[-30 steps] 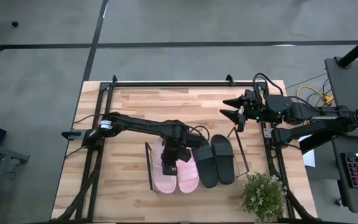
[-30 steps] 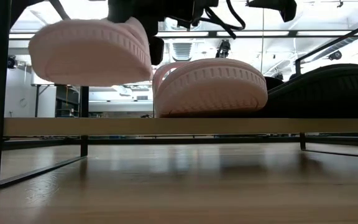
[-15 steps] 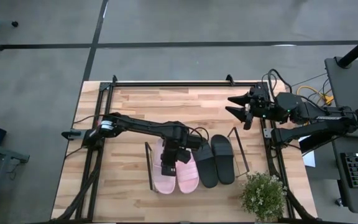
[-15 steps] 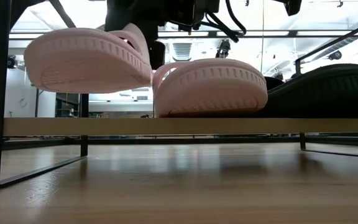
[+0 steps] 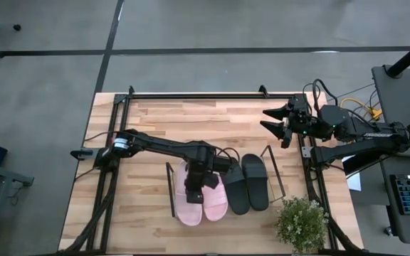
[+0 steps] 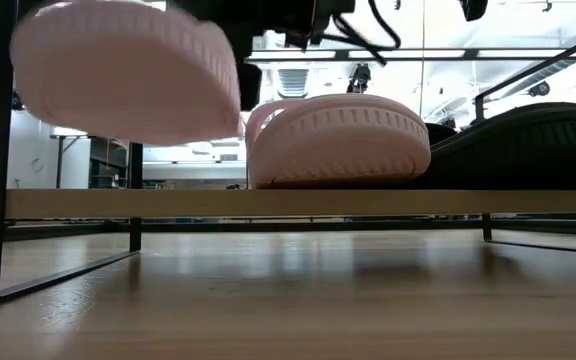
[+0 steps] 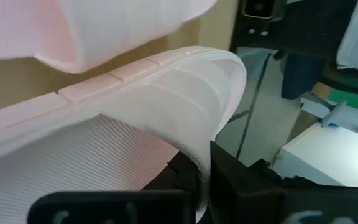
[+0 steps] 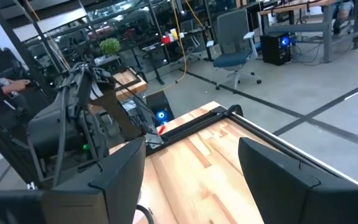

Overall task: Pick and place slides into the shelf
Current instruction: Put the pink slide on the shelf

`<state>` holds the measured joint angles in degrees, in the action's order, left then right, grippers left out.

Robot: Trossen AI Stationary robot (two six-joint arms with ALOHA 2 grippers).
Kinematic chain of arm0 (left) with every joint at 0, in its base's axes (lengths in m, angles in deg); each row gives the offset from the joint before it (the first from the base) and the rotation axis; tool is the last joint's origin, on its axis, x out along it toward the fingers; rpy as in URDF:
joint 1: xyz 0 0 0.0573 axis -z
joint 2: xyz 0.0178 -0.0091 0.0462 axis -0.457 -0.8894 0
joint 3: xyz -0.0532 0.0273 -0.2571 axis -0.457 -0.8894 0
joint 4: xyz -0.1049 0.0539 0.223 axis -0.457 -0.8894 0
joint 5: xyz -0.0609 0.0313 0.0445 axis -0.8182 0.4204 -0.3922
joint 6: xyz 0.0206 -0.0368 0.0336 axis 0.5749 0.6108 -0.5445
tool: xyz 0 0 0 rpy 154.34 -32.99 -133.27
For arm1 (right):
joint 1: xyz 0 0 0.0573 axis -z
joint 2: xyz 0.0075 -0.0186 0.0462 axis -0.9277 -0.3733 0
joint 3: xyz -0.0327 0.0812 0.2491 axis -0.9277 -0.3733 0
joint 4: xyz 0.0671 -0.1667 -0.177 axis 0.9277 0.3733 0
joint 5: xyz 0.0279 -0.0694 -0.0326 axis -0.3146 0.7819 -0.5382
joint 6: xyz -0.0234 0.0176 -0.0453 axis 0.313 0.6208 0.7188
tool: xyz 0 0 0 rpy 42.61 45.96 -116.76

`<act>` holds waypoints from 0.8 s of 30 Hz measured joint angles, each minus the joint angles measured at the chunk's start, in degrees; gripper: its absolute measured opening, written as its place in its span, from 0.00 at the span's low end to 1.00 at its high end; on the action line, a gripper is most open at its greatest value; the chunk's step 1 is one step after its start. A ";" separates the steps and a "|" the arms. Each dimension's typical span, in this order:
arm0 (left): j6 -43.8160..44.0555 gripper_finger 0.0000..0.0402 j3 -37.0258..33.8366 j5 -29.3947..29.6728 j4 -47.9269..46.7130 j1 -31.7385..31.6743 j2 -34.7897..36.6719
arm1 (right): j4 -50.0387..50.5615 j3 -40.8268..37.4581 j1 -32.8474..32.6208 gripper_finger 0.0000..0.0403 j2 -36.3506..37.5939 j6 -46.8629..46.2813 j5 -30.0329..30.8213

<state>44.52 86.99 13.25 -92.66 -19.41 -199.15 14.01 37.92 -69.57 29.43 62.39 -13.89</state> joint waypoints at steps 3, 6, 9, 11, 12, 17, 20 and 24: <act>-0.86 0.00 -1.07 0.58 0.14 -0.07 0.04 | 0.00 0.00 0.00 0.62 -0.04 0.07 0.00; -0.90 0.00 -1.46 0.88 0.69 -0.06 -0.02 | 0.02 0.00 -0.01 0.62 -0.04 0.12 0.00; -0.92 0.00 -2.47 0.75 2.43 -0.06 -0.09 | 0.06 0.00 0.01 0.62 -0.03 0.08 -0.18; -0.87 0.00 -3.61 0.38 5.18 -0.09 -0.13 | 0.07 0.00 0.01 0.62 -0.02 0.06 -0.27; -0.83 0.00 -4.10 0.08 5.82 -0.19 -0.13 | 0.07 0.00 0.00 0.62 -0.02 0.07 -0.56; -2.38 0.00 -5.19 0.07 6.70 -0.30 -0.16 | 0.07 0.00 0.01 0.62 -0.02 0.03 -1.63; -2.88 0.00 -5.19 0.05 7.81 -0.36 -0.17 | 0.07 0.00 0.01 0.62 -0.04 0.03 -1.68; -4.78 0.00 -5.23 -0.01 9.66 -0.69 -0.17 | 0.02 0.00 -0.01 0.62 -0.02 0.03 -1.70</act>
<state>39.74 81.76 13.24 -83.00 -20.11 -199.32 14.04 37.92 -69.58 29.41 62.42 -15.59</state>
